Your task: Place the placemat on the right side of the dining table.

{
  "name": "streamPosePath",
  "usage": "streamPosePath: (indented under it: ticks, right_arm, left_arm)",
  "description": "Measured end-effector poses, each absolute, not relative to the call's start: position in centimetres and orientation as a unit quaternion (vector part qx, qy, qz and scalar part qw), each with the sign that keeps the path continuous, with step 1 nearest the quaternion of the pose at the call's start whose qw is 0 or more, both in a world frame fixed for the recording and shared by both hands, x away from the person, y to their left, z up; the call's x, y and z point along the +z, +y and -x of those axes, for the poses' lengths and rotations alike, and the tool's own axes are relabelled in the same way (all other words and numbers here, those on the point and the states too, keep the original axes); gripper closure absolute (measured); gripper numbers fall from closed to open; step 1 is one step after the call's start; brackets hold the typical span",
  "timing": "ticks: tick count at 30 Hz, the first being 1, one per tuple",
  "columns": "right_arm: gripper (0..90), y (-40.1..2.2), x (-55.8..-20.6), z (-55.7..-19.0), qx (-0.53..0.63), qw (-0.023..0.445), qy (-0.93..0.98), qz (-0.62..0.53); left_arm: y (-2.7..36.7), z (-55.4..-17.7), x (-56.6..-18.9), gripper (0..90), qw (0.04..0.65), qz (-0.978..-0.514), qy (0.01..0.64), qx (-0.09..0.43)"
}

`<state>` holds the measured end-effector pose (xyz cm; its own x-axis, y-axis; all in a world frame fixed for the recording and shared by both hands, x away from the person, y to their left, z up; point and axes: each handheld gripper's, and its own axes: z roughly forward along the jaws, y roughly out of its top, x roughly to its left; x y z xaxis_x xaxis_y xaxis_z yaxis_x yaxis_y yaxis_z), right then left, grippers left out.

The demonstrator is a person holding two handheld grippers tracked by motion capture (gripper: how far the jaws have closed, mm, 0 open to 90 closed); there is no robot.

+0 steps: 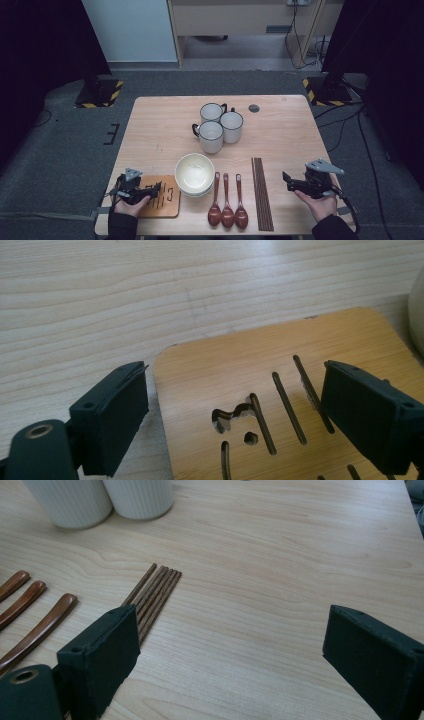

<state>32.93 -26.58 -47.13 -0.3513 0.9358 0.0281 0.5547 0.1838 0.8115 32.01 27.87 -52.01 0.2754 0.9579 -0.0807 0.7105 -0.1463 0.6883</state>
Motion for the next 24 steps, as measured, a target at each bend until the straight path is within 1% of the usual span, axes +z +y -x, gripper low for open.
streamPosePath:
  ticks: [5, 9, 18, 24]
  right_arm:
    - [8.3, -25.7, -47.0, -32.8, 0.381, 0.252, 0.736, -0.5]
    - [8.3, -25.5, -47.2, -32.8, 0.372, 0.248, 0.745, -0.496]
    - [8.4, -25.0, -47.6, -32.8, 0.358, 0.248, 0.757, -0.487]
    - [8.5, -24.9, -47.7, -32.8, 0.356, 0.249, 0.76, -0.484]
  left_arm:
    - [27.8, -32.1, -52.3, 10.6, 0.313, -0.73, 0.578, 0.188]
    - [28.2, -32.2, -52.5, 11.5, 0.321, -0.724, 0.586, 0.172]
    - [28.9, -32.1, -52.4, 14.9, 0.319, -0.721, 0.591, 0.17]
    - [29.6, -31.8, -52.3, 16.4, 0.317, -0.709, 0.604, 0.177]
